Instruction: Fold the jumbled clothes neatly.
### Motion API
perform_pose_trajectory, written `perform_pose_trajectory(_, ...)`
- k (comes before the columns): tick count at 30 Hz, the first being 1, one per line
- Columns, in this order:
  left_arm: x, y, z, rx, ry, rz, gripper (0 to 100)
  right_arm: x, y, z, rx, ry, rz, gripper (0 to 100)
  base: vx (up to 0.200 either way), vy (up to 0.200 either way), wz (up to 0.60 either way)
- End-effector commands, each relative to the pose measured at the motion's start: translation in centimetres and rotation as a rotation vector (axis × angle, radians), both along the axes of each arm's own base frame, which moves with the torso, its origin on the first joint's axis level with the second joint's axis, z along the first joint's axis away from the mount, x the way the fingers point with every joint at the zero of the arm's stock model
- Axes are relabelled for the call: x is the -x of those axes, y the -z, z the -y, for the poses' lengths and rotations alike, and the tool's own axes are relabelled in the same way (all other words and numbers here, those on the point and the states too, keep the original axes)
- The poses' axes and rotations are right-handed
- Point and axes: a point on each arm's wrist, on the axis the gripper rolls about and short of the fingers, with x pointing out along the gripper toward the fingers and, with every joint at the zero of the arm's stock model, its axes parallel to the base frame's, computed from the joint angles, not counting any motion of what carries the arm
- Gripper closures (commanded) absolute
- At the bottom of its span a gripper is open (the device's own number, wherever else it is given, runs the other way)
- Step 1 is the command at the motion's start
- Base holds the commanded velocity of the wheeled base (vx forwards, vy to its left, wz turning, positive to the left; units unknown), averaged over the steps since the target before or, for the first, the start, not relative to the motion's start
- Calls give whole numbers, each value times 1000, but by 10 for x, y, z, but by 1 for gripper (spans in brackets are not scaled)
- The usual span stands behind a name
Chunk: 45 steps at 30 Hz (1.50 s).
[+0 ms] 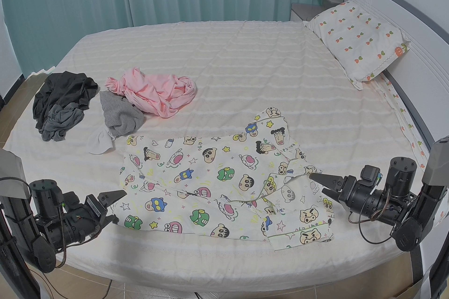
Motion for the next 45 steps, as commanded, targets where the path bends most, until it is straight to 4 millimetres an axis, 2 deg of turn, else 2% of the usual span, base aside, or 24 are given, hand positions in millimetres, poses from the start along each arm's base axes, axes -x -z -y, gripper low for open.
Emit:
perform_pose_trajectory(1, 4, 1, 0, 1, -1, -17, 0, 0, 0, -1, -2, -3, 2, 0, 0, 200, 0)
perform_pose_trajectory(14, 4, 5, 0, 0, -1, -33, 0, 0, 0, 0, -2, -2, 2, 0, 0, 200, 0)
perform_pose_trajectory(22, 2, 14, 0, -9, 5, -69, 0, 0, 0, 0, 0, -1, 5, 0, 0, 175, 0)
perform_pose_trajectory(25, 0, 16, 0, -38, 20, -59, 0, 1, -1, 0, 0, -1, 7, 0, 0, 0, 0)
perform_pose_trajectory(28, -5, 16, 1, -156, 93, 18, 0, 3, 0, 0, 11, -6, 7, 0, 0, 0, 0)
perform_pose_trajectory(29, -11, 18, 2, -226, 141, 59, 0, 3, 0, 0, 24, -10, 16, 0, 0, 0, 0)
perform_pose_trajectory(30, -11, 18, 2, -226, 141, 59, 0, 3, 0, 0, 24, -10, 16, 0, 0, 0, 0)
perform_pose_trajectory(32, -31, 18, 5, -308, 218, 158, 0, 5, 1, -2, 40, -25, 21, 0, 0, 0, 0)
perform_pose_trajectory(35, -45, 15, 21, -293, 309, 199, 0, 6, 0, -2, 42, -27, 25, 0, 0, 0, 0)
perform_pose_trajectory(36, -45, 15, 21, -293, 309, 199, 0, 6, 0, -2, 42, -27, 25, 0, 0, 0, 0)
perform_pose_trajectory(37, -57, 14, 37, -291, 368, 209, 0, 6, 0, -2, 42, -27, 23, 0, 0, 0, 0)
perform_pose_trajectory(38, -63, 12, 43, -288, 390, 214, 0, 6, 0, -2, 42, -27, 23, 0, 0, 0, 0)
perform_pose_trajectory(42, -70, 9, 48, -281, 414, 219, 0, 6, 1, -2, 42, -27, 22, 0, 0, 0, 0)
perform_pose_trajectory(43, -94, -2, 62, -268, 476, 201, 0, 7, 1, -2, 44, -29, 21, 0, 0, 0, 0)
perform_pose_trajectory(45, -108, -3, 62, -316, 507, 171, 0, 9, 0, -4, 44, -35, 22, 0, 0, 0, 0)
